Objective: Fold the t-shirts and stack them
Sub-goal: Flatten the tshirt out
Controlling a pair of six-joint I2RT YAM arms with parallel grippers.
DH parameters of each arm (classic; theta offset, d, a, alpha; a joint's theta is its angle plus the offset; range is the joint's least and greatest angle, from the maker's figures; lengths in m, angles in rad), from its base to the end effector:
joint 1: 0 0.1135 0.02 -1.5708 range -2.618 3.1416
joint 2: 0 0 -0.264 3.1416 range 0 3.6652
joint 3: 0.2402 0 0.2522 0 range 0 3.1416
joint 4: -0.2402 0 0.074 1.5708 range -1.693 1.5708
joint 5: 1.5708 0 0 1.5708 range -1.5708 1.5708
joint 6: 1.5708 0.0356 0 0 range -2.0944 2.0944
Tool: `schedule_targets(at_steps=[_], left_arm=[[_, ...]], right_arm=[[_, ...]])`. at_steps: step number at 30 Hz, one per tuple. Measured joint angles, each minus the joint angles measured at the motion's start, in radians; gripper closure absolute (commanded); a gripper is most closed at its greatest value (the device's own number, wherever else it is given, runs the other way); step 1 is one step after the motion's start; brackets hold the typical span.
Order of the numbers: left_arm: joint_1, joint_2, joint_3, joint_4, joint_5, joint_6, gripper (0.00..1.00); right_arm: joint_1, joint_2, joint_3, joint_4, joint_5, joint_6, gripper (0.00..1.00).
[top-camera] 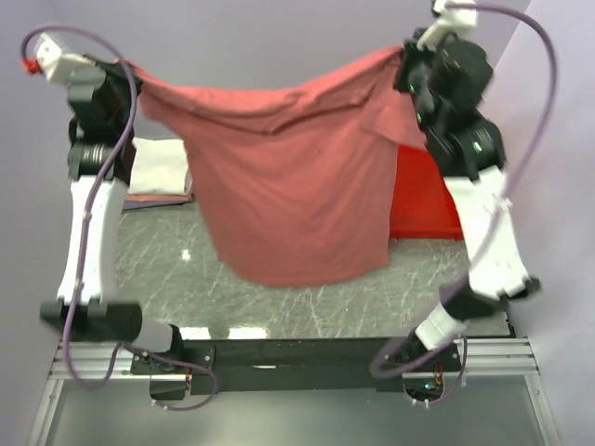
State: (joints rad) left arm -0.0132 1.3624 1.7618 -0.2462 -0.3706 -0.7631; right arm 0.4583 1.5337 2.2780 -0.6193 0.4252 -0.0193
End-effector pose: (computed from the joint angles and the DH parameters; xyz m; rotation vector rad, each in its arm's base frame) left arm 0.2738 0.0093 0.5387 -0.8007 1.1954 -0.3765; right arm 0.2355 0.0998 0.6007 0.0017 1.4572 0.0511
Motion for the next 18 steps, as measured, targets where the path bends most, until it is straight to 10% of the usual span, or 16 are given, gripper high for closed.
schedule_targets(at_steps=[11,18], left_arm=[[0.090,0.222,0.330,0.024,0.206,0.010,0.99],[0.133,-0.009,0.019,0.136,0.248,0.012,0.99]], right_arm=[[-0.113,0.095,0.077,0.163,-0.199,-0.011,1.00],[-0.121,-0.144,-0.209,0.209,-0.324,-0.035,1.00]])
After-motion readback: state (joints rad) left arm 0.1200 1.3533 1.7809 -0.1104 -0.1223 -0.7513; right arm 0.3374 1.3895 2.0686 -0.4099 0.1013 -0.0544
